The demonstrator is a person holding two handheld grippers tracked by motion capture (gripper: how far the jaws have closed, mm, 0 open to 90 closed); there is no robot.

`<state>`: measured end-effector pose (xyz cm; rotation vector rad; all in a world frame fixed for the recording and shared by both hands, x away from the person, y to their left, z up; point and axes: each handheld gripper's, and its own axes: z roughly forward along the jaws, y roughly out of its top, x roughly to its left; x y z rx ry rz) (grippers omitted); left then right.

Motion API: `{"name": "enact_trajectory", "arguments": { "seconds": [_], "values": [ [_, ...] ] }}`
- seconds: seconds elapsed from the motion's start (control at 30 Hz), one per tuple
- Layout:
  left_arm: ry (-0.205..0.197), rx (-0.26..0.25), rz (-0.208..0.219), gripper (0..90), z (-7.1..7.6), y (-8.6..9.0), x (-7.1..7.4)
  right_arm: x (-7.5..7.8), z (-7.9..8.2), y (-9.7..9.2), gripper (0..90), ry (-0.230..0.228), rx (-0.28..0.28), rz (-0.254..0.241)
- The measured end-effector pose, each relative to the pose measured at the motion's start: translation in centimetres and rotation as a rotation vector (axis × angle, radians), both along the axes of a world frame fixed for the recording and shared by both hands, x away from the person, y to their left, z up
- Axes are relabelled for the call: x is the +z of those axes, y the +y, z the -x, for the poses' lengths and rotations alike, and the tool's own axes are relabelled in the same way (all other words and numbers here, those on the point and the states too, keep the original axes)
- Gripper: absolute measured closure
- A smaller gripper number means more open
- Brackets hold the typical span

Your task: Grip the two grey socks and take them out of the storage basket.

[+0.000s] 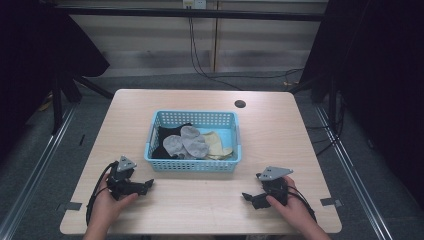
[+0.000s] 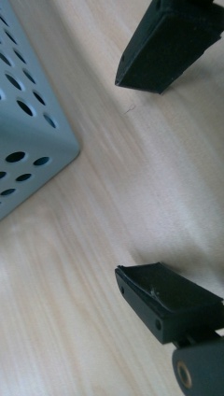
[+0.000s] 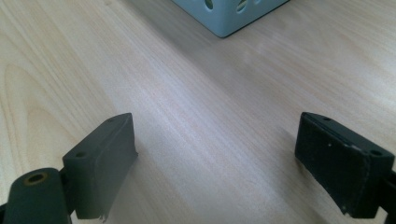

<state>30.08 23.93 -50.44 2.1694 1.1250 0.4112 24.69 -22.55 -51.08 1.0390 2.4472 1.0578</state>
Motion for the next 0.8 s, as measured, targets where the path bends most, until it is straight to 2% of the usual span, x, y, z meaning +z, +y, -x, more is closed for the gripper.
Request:
{"name": "enact_trajectory", "arguments": {
  "seconds": [0.07, 0.13, 0.17, 0.2, 0.23, 0.3, 0.33, 0.4, 0.43, 0.47, 0.53, 0.67, 0.77, 0.8],
  "values": [
    [0.017, 0.005, -0.017, 9.8, -0.1, -0.1, 0.3, 0.0, 0.1, 0.0, 11.8, 0.001, -0.002, -0.002],
    [0.031, 0.005, -0.022, 17.3, -0.1, -0.2, 0.5, 0.0, 0.1, 0.0, 11.7, 0.001, -0.002, -0.002],
    [0.056, 0.010, -0.042, 18.8, -0.1, -0.2, 0.8, 0.0, 0.1, 0.0, 11.7, 0.001, -0.002, 0.000],
    [0.078, 0.024, -0.040, 18.9, -0.2, -0.3, 1.0, 0.0, 0.1, 0.0, 11.7, 0.001, -0.002, 0.000],
    [0.078, 0.024, -0.040, 19.1, -0.2, -0.3, 1.0, 0.0, 0.1, 0.0, 11.7, 0.001, -0.002, 0.000],
    [0.116, 0.021, -0.045, 19.3, -0.4, -0.2, 1.5, 0.0, 0.1, 0.0, 11.7, 0.001, -0.002, 0.000],
    [0.116, 0.021, -0.045, 19.3, -0.4, -0.2, 1.5, 0.0, 0.1, 0.0, 11.7, 0.001, -0.002, 0.000],
    [0.130, 0.020, -0.041, 19.3, -0.4, -0.2, 2.1, 0.0, 0.1, 0.0, 11.8, 0.001, -0.003, 0.000],
    [0.157, 0.018, -0.034, 19.3, -0.5, -0.2, 2.6, 0.0, 0.1, -0.1, 11.8, 0.000, -0.004, -0.002],
    [0.157, 0.018, -0.034, 19.3, -0.5, -0.2, 2.6, 0.0, 0.1, -0.1, 11.8, 0.000, -0.004, -0.002],
    [0.188, 0.004, -0.048, 19.4, -0.6, -0.3, 3.6, 0.0, 0.2, -0.1, 11.7, 0.000, -0.005, 0.000],
    [0.242, -0.002, -0.017, 20.7, -0.7, -0.4, 5.1, 0.0, 0.2, -0.1, 11.7, 0.000, -0.005, -0.001],
    [0.251, -0.011, -0.038, 20.7, -0.9, -0.5, 5.8, 0.0, 0.2, -0.1, 11.7, 0.000, -0.005, -0.002],
    [0.266, -0.027, -0.048, 20.7, -1.0, -0.6, 6.2, 0.0, 0.2, -0.1, 11.7, 0.001, -0.005, -0.001]
  ]
}}
